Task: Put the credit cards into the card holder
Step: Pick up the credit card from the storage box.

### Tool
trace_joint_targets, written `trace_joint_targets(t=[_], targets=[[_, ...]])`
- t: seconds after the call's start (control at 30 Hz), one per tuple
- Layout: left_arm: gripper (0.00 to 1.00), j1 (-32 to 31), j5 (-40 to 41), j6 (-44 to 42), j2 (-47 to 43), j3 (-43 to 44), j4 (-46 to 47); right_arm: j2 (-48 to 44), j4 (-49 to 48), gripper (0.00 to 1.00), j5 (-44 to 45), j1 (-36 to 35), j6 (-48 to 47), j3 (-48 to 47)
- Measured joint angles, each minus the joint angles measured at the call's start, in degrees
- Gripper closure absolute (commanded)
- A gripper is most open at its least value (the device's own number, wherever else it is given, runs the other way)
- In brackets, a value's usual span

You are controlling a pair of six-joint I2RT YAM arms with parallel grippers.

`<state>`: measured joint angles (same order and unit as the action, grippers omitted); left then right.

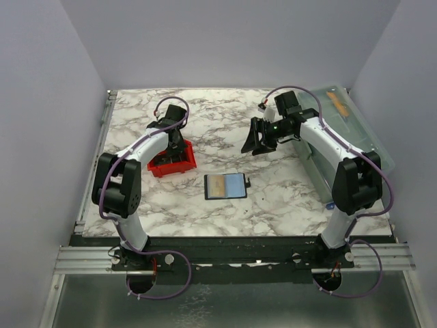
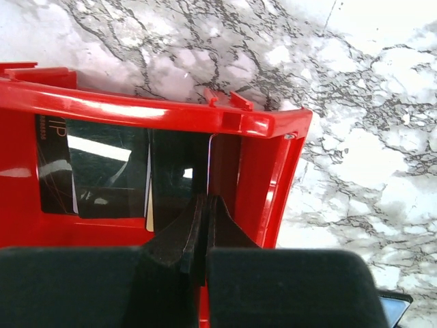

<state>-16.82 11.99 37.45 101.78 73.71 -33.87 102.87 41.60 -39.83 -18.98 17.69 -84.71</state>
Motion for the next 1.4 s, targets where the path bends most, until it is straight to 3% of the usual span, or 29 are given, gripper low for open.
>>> trace_joint_targets(t=[0.2,0.43,0.6,0.83,0.9,1.23,1.4], targets=[[0.93,-0.9,-0.8,-0.1,0.0,0.3,0.0,0.0,-0.4,0.36,-0.5,0.0,0.3,0.0],[0.81,-1.0,-1.1,-0.2,0.6,1.1,0.0,0.0,-0.4,0.36,-0.6,0.0,0.3,0.2],[0.80,-1.0,-1.2,-0.2,2.1,1.7,0.0,0.0,-0.4,0.36,-0.6,0.0,0.3,0.2],[0.92,-1.0,-1.2,-0.5,2.6,2.3,-0.1,0.0,-0.4,0.36,-0.9,0.0,0.3,0.2],[0.99,-1.0,-1.2,-0.6,2.7,2.8,0.0,0.0,-0.4,0.36,-1.0,0.0,0.2,0.2],[1.00,-0.9,-1.2,-3.8,2.7,7.8,-5.3,0.0,-0.5,0.36,0.5,0.0,1.1,-0.1],[1.00,1.4,-5.7,-7.8,2.0,8.9,-8.0,2.0,-3.7,0.34,2.2,-0.6,5.5,-2.4]])
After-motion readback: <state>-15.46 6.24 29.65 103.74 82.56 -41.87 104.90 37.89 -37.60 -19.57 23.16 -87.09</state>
